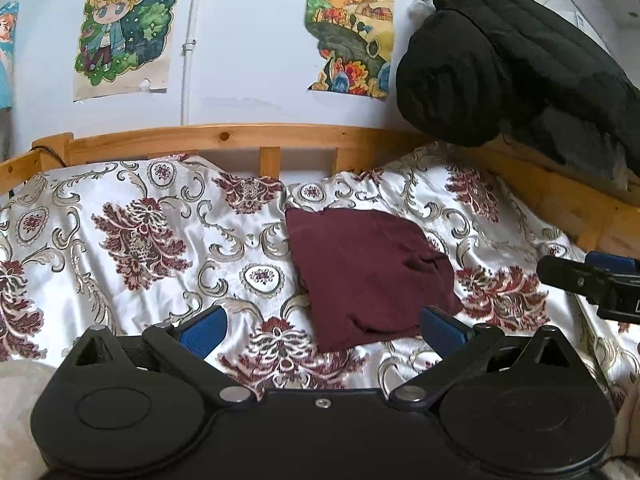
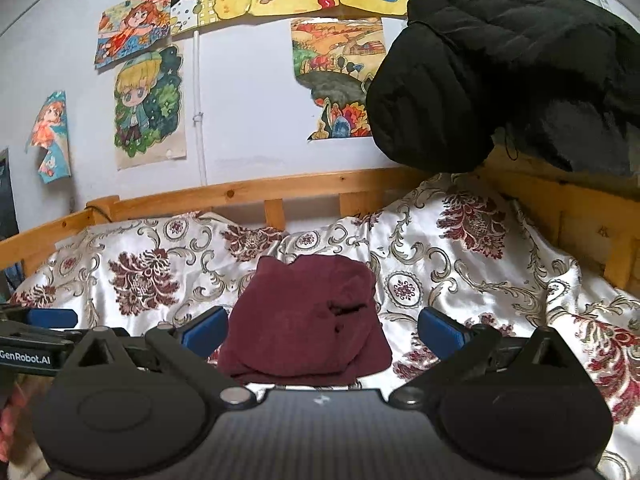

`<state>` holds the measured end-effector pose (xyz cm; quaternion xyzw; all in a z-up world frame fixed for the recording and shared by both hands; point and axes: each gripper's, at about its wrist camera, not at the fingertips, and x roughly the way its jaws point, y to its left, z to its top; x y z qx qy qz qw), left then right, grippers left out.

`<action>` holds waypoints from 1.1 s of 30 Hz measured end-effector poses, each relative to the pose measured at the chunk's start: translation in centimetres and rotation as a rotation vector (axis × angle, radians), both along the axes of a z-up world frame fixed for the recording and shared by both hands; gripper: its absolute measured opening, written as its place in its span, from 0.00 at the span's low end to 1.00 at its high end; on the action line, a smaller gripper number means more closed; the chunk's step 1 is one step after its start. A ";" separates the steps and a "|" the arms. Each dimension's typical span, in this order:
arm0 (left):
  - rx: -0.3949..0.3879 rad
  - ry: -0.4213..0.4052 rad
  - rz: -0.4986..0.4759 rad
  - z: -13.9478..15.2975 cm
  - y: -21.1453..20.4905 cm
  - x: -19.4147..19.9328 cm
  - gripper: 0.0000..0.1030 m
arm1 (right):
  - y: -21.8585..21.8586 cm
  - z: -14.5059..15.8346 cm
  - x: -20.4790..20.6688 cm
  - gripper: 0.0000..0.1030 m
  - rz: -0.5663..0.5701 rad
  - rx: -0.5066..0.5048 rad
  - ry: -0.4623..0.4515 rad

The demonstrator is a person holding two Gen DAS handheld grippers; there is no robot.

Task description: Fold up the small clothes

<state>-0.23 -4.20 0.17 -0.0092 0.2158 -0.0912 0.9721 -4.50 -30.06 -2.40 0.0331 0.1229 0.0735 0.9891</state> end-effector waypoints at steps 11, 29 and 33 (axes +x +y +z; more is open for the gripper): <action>-0.034 0.037 0.000 -0.3 0.6 -0.7 0.99 | -1.8 -0.5 -0.1 1.00 -0.060 0.076 0.060; -0.017 0.057 0.003 -0.6 0.3 -0.3 0.99 | -1.3 -0.7 0.1 1.00 -0.047 0.060 0.082; -0.017 0.058 0.005 -0.6 0.2 -0.3 0.99 | -1.3 -0.8 0.1 1.00 -0.047 0.057 0.085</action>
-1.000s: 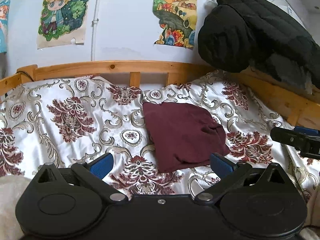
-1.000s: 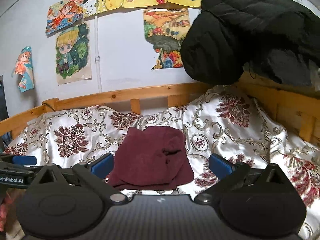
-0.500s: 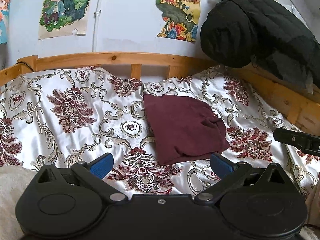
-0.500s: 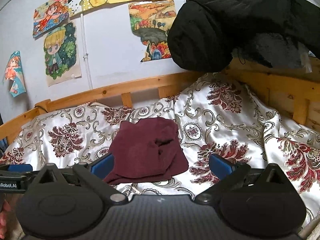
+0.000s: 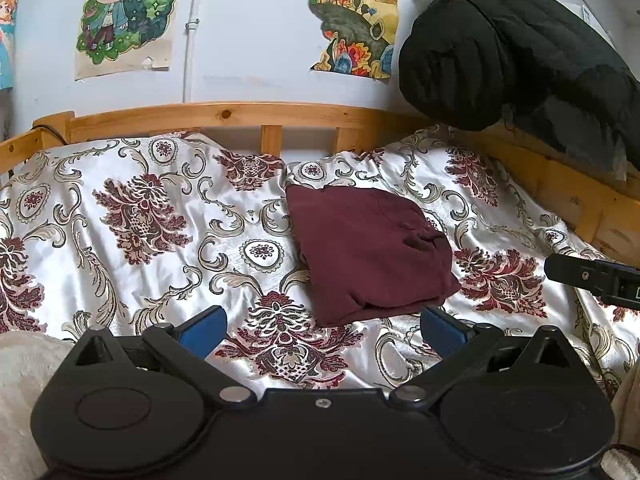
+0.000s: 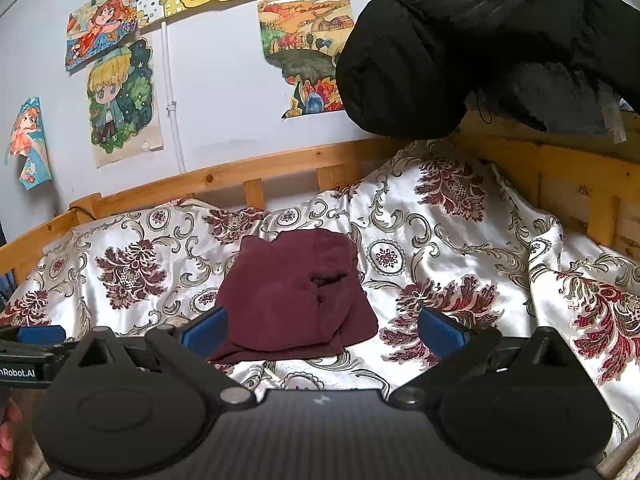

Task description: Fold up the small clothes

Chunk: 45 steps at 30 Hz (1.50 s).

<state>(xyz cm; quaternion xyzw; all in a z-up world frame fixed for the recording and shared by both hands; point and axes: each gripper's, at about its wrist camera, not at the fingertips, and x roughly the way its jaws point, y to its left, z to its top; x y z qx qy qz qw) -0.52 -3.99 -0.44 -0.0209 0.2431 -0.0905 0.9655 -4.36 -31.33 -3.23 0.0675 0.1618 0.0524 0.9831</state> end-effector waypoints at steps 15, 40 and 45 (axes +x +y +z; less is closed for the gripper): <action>0.001 0.001 0.001 0.0 0.0 0.0 0.99 | -0.2 -0.1 0.1 1.00 0.001 -0.002 0.007; 0.107 0.006 0.036 -0.1 -0.8 -0.3 0.99 | -0.3 -0.3 0.2 1.00 -0.009 0.001 0.019; 0.107 0.010 0.027 -0.1 -0.8 -0.2 0.99 | -0.4 -0.3 0.3 1.00 -0.009 0.001 0.020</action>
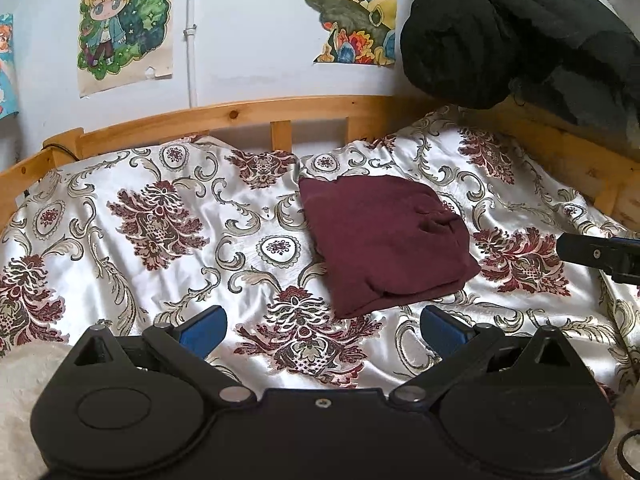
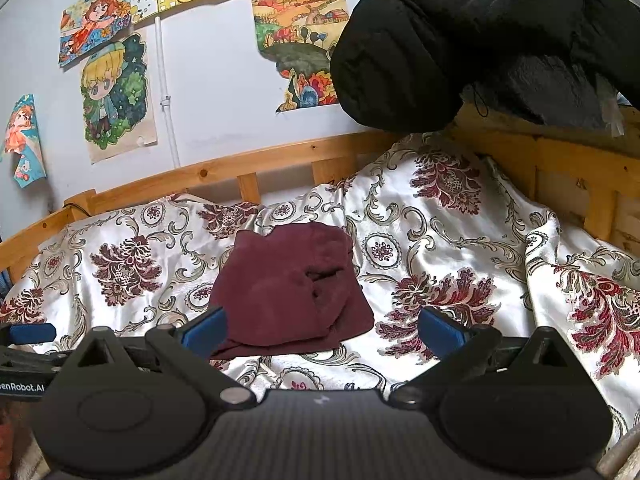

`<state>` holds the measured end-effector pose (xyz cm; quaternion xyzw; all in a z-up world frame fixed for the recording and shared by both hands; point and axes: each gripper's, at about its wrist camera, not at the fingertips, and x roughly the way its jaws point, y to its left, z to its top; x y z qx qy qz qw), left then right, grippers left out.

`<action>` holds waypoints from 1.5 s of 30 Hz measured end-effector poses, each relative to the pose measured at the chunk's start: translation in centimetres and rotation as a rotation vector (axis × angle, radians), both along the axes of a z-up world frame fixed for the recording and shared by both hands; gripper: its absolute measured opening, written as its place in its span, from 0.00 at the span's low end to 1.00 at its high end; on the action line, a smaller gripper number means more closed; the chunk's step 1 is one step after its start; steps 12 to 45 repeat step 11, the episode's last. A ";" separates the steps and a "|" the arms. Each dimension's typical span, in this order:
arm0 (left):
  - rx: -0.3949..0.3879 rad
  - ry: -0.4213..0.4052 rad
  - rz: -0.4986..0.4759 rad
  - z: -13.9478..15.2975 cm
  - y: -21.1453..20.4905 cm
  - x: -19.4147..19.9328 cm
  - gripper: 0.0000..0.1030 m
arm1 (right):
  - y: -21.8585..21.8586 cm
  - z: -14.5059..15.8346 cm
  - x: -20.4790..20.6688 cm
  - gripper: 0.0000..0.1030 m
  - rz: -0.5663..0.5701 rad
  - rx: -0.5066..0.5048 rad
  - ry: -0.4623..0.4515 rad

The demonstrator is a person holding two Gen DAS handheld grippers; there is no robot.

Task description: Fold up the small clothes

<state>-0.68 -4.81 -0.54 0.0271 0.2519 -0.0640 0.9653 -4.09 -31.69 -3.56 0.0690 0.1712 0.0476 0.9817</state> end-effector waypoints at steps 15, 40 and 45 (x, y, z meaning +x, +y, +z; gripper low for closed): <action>0.012 0.001 -0.001 0.1 -0.2 0.0 0.99 | 0.0 0.0 0.0 1.00 0.000 0.000 0.003; 0.012 0.001 -0.001 0.1 -0.2 0.0 0.99 | 0.0 0.0 0.0 1.00 0.000 0.000 0.003; 0.012 0.001 -0.001 0.1 -0.2 0.0 0.99 | 0.0 0.0 0.0 1.00 0.000 0.000 0.003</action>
